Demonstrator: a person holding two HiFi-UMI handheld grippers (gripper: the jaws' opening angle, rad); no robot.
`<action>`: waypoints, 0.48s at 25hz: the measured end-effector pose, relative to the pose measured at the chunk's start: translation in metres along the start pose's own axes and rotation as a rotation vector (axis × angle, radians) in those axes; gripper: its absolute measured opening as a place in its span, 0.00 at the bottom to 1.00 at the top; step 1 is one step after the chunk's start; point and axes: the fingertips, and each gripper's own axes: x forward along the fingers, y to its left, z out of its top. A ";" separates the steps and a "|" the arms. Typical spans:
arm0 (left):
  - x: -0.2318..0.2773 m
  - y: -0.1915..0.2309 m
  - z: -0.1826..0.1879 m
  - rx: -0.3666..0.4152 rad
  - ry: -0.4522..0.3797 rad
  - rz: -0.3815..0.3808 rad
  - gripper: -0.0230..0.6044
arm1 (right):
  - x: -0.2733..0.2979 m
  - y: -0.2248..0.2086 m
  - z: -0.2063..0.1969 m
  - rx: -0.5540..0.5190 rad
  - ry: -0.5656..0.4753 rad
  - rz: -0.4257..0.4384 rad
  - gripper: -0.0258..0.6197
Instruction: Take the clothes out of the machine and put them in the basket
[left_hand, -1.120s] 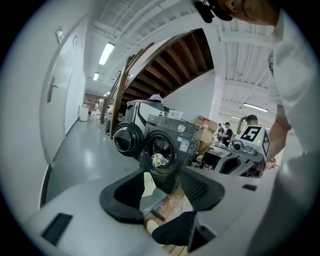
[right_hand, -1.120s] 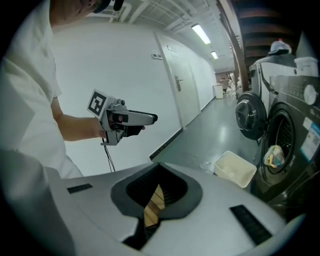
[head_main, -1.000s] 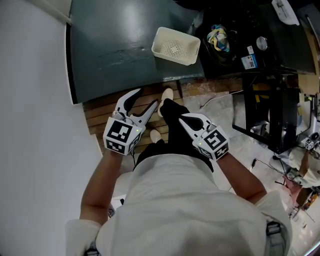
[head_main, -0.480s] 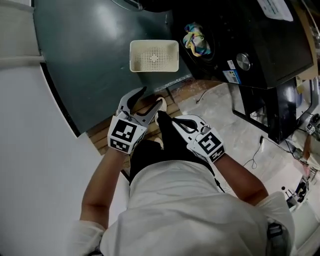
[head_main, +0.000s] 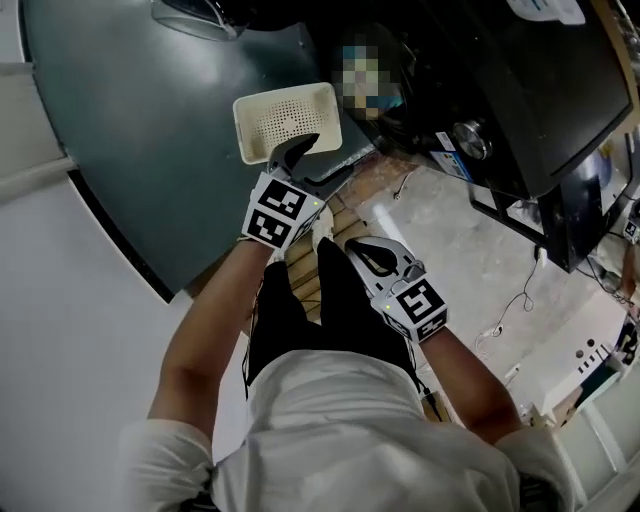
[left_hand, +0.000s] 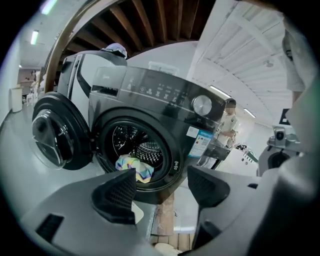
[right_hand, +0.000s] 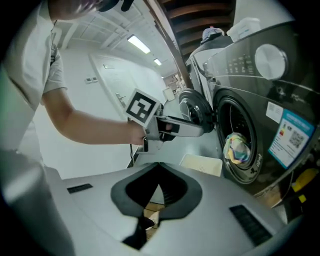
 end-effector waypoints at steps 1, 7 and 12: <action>0.015 0.006 -0.003 0.001 0.013 -0.010 0.54 | 0.001 -0.004 -0.004 0.019 -0.001 -0.012 0.04; 0.112 0.049 -0.024 0.027 0.071 -0.050 0.60 | 0.015 -0.034 -0.039 0.129 -0.010 -0.081 0.04; 0.170 0.078 -0.027 0.061 0.104 -0.036 0.62 | 0.029 -0.051 -0.056 0.140 0.024 -0.079 0.04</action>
